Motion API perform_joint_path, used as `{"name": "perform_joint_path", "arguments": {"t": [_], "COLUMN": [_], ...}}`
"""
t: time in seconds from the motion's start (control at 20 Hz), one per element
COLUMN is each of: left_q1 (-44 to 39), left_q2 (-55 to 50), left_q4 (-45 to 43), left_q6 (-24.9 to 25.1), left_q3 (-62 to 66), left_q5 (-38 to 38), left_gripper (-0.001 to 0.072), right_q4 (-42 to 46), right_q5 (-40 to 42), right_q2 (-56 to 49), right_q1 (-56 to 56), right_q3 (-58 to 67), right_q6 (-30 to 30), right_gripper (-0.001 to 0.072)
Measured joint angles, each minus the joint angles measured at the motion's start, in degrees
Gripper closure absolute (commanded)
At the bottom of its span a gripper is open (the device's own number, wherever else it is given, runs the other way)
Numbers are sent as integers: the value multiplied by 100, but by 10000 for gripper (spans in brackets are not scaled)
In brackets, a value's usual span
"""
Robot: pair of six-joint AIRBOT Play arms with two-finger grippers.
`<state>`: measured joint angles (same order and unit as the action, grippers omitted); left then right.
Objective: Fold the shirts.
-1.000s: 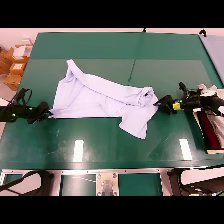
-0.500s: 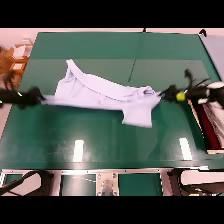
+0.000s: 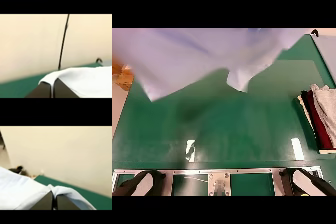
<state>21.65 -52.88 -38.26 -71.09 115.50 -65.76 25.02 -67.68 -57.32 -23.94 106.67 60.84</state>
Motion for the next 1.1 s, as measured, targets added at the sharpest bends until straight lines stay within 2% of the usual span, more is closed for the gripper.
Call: {"name": "perform_joint_path", "arguments": {"t": [0.15, 0.3, 0.45, 0.65, 0.9, 1.1], "left_q1": [0, 0, -2, -2, -387, -863], "left_q2": [221, 291, 317, 120, -835, -2192], "left_q4": [50, -101, -334, -280, 214, 146], "left_q6": [46, 24, -37, 90, 743, 1091], "left_q3": [769, 977, 601, -566, -2402, -3359], "left_q5": [105, 122, 179, -61, -275, 262], "left_gripper": [686, 686, 686, 686, 686, 686], "right_q4": [396, 887, 1224, 1303, 944, 789], "right_q5": [546, 831, 909, 951, 1368, 2194], "right_q2": [737, 1187, 1314, 1268, 505, -916], "right_q1": [-249, -361, -400, -417, -136, 446], "right_q3": [428, 568, 350, -833, -3005, -3987], "right_q6": [9, 33, 107, 151, -225, -566], "right_gripper": [692, 692, 691, 691, 691, 692]}}
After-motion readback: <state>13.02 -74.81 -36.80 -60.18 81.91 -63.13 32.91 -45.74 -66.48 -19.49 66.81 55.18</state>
